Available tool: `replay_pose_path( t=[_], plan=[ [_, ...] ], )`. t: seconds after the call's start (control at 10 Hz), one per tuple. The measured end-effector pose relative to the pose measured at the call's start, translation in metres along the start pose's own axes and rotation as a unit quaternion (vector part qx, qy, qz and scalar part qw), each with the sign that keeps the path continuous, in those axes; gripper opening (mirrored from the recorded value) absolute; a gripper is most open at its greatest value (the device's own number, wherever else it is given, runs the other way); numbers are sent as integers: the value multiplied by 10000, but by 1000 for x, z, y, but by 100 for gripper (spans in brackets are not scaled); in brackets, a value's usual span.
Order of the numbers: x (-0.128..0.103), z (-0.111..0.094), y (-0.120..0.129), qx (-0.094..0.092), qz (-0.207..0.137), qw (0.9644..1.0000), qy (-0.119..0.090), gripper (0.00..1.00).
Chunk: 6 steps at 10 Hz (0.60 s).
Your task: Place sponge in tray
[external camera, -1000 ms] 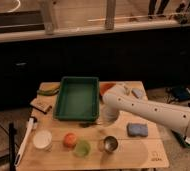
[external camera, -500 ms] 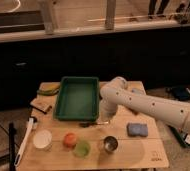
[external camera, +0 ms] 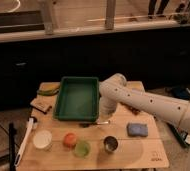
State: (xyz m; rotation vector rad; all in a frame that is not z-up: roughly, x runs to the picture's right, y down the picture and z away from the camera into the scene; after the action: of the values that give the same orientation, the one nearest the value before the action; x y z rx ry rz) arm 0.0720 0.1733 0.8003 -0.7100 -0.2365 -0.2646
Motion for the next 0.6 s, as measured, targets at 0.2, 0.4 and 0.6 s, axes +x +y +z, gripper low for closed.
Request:
replay_pose_path(
  t=[0.2, 0.4, 0.6],
  plan=[
    [3, -8, -1, 44, 97, 9999, 53, 48],
    [31, -18, 13, 1, 368, 9992, 177, 72],
    [64, -20, 31, -55, 686, 9973, 268, 80]
  ],
)
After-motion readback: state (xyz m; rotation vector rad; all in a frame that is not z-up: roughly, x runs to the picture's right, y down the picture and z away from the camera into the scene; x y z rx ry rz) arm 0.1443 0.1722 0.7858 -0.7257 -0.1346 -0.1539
